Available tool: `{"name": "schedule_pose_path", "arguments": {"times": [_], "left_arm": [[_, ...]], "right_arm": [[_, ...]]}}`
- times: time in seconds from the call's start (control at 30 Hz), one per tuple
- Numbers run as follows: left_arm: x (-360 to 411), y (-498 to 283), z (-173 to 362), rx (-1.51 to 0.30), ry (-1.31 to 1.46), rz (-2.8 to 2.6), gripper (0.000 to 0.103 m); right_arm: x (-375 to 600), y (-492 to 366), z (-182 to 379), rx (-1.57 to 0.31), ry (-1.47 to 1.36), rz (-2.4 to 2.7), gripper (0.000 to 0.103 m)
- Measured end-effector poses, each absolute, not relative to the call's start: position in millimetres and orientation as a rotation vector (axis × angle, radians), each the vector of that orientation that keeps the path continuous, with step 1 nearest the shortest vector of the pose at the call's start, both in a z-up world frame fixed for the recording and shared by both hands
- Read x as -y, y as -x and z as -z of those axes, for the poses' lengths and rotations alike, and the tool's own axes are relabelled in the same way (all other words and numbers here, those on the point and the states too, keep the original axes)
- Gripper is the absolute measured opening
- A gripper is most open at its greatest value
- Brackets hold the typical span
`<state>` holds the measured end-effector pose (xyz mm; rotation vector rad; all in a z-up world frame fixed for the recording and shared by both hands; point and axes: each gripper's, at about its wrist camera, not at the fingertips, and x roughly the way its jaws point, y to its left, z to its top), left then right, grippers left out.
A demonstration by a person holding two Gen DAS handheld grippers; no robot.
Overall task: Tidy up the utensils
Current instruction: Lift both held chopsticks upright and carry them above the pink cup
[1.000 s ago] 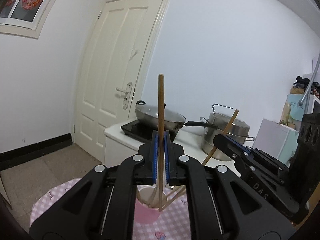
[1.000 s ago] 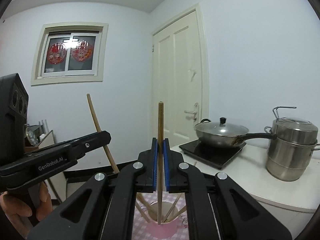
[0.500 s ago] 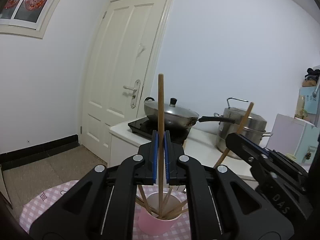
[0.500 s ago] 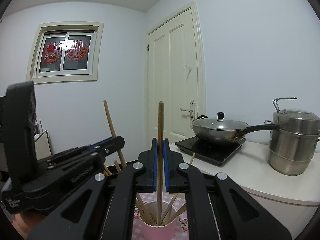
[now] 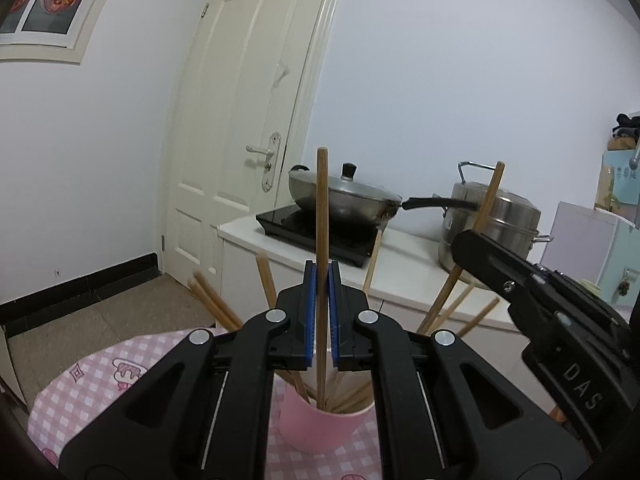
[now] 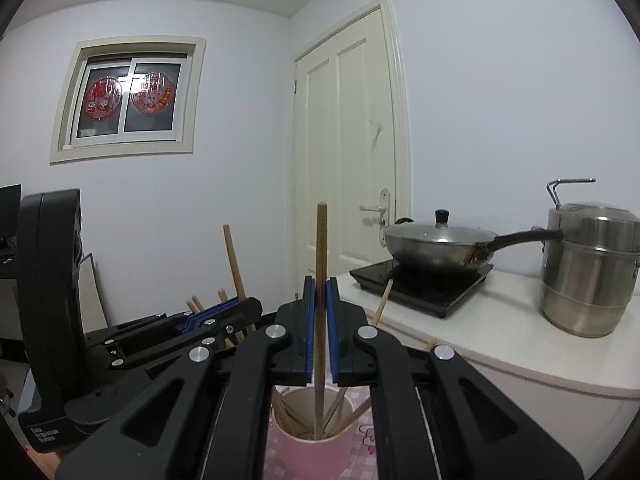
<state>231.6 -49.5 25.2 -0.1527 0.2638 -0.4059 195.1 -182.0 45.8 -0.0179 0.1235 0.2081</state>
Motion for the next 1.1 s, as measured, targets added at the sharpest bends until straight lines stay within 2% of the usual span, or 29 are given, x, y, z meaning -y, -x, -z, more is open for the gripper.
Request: {"name": "schedule_pose_path", "arguments": {"times": [0.47, 1.1], "left_arm": [[48, -227, -7, -0.333, 0.151, 0.431, 0.006], [40, -217, -11, -0.361, 0.154, 0.445, 0.007]], "right_arm": [[187, -193, -15, -0.201, 0.010, -0.202, 0.004], [191, -182, -16, -0.216, -0.024, -0.195, 0.006]]}}
